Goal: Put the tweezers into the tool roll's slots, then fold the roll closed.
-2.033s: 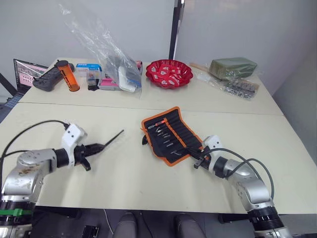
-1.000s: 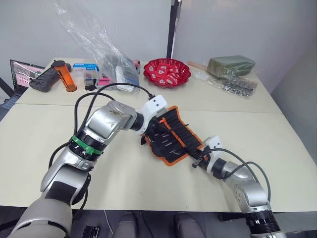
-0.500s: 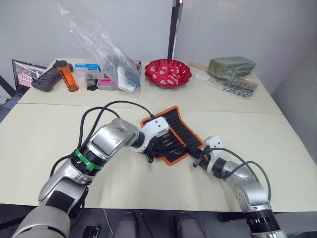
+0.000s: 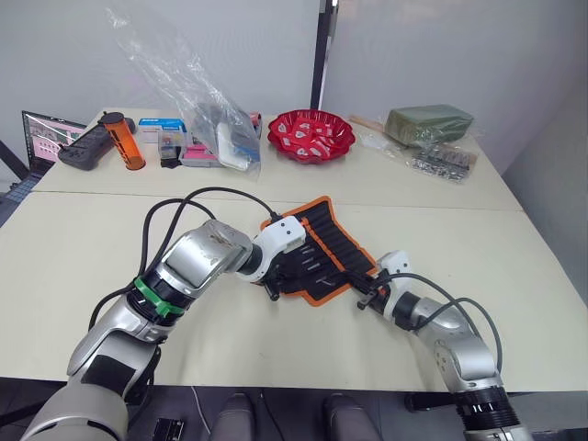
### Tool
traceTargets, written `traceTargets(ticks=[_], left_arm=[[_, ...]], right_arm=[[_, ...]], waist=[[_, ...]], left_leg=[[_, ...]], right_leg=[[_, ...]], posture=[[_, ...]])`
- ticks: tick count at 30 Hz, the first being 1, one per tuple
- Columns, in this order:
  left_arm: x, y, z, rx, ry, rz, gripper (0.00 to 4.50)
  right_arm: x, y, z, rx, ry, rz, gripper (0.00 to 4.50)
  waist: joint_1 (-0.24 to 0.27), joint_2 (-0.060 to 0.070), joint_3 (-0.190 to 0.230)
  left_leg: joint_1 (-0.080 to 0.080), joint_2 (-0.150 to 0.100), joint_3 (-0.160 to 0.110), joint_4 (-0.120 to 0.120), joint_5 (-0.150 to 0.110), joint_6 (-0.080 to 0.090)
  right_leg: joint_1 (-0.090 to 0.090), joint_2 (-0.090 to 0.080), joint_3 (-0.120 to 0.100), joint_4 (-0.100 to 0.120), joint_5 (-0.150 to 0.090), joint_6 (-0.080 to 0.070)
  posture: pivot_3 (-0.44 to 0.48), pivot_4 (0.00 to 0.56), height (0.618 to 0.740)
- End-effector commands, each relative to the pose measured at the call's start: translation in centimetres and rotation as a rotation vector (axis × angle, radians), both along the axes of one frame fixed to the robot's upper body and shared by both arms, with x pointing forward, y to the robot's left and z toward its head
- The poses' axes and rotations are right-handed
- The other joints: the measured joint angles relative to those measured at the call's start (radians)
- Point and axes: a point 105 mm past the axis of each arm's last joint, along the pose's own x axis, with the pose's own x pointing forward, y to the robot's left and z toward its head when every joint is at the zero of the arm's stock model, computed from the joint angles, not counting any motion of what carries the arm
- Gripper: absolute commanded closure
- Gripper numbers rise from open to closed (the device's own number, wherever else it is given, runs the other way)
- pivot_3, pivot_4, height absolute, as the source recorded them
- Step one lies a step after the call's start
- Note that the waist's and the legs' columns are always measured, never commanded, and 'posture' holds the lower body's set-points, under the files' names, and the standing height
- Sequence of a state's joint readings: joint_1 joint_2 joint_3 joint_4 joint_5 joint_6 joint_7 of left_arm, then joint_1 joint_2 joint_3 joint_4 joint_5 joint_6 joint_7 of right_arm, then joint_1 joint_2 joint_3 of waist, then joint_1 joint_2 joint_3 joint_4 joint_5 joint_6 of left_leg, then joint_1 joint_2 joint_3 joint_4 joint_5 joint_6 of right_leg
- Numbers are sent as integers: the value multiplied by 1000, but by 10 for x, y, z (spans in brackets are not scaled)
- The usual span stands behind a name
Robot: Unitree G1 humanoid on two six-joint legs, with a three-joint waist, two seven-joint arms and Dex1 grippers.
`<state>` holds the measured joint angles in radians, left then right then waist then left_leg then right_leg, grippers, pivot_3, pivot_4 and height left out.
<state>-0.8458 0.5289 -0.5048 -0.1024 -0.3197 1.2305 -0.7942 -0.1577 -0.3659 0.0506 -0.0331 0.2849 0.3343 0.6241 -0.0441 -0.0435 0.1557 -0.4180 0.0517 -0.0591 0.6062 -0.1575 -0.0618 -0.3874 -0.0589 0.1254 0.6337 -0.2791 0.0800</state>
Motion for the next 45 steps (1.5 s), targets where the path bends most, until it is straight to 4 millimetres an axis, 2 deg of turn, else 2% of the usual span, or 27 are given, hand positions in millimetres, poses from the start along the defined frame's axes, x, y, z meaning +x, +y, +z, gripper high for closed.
traceTargets(ticks=[1, 6, 11, 15, 26, 30, 37, 40, 45], left_arm=[[4, -13, 12, -32, -50, -16, 4459], [8, -23, 10, -42, -67, -36, 4459], [24, -26, 7, 1, -145, -25, 4459], [24, -37, 7, -31, -131, -31, 4459], [44, -61, 7, -104, -183, -24, 4459], [49, -64, 2, -84, -209, -45, 4459], [46, -60, 1, -81, -200, -75, 4459], [51, -48, 8, -98, -198, -38, 3492], [63, -19, 41, -169, -258, 14, 1819]], right_arm=[[-1, -7, -19, -47, 65, -38, 4500], [-1, -7, -19, -49, 65, -40, 4500], [-3, -7, -20, -51, 68, -41, 4500], [-4, -7, -20, -49, 69, -43, 4500], [-3, -5, -19, -49, 67, -40, 4500], [-5, -5, -19, -50, 67, -41, 4500], [-5, -6, -19, -51, 68, -45, 4500], [-4, -5, -18, -52, 66, -41, 4500], [1, -7, -13, -51, 54, -34, 4500]], waist=[[0, 0, 0], [-1, 0, 0], [0, 0, 0], [0, 0, 0], [1, 0, 0], [5, 0, 0], [4, 0, 0], [2, 0, 0], [-8, 2, 0]], left_leg=[[0, 0, 0, 0, 0, 0], [0, 0, 0, 0, 0, 0], [0, 0, 0, 2, 0, 0], [0, 0, 0, 1, 0, 0], [-1, -1, 0, 2, 0, 0], [-1, -1, 0, 2, 0, 0], [-2, -2, -1, 3, 0, 0], [-2, -2, -1, 3, 0, 0], [-2, -2, -1, 1, 0, 0]], right_leg=[[0, 0, 0, 0, 0, 0], [0, 0, 0, 1, 0, 0], [0, 0, 0, 0, 1, 1], [0, 0, 0, 1, 1, 1], [0, 0, 0, 1, 1, 1], [1, 0, 1, 0, 1, 2], [1, 0, 1, 0, 2, 3], [0, 0, 1, 0, 2, 3], [-1, 0, 1, 2, 2, 3]], posture=[[0, 150, 740], [0, 150, 740], [0, 150, 740], [0, 150, 740], [0, 150, 740], [0, 150, 740], [0, 150, 740], [0, 150, 740], [0, 150, 740]])
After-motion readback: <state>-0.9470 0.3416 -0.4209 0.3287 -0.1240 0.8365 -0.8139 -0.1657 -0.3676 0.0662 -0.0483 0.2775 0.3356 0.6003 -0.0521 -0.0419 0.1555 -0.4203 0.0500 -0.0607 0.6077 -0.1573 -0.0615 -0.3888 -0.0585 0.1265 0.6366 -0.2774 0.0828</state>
